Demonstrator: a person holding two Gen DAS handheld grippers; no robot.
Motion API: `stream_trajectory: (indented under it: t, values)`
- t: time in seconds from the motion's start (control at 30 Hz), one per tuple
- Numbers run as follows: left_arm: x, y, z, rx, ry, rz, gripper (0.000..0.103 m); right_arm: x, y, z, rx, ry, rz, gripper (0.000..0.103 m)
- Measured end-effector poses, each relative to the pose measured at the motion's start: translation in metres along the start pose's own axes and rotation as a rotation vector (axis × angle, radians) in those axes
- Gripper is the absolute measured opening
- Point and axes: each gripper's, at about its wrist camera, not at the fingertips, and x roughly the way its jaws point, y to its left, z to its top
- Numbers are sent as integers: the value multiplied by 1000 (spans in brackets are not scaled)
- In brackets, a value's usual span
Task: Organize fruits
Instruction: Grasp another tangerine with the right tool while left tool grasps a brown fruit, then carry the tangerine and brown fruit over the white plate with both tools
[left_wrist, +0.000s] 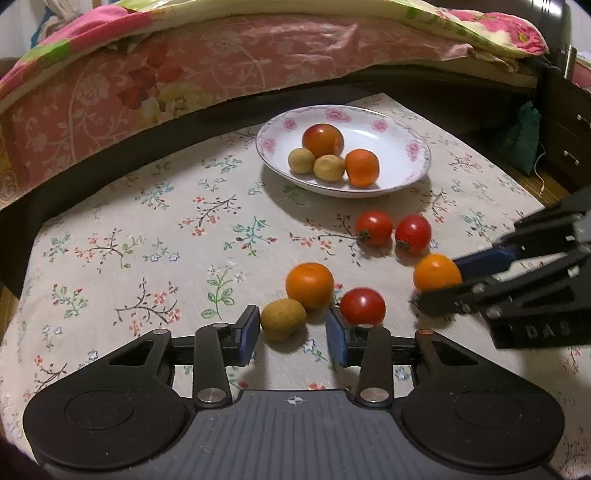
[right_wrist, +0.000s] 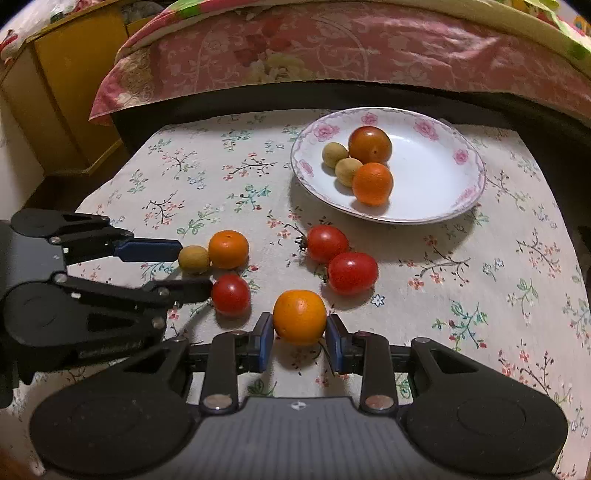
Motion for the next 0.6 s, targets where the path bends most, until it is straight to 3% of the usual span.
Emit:
stream_trajectory:
  t: [0.17,0.6]
  values:
    - [2,2,-1,-8,20,3,36,1,3,0,-3,4,5,31]
    - [-20,-3,-14,2,45,-29,35,0,9,-4,-27,17,24,31]
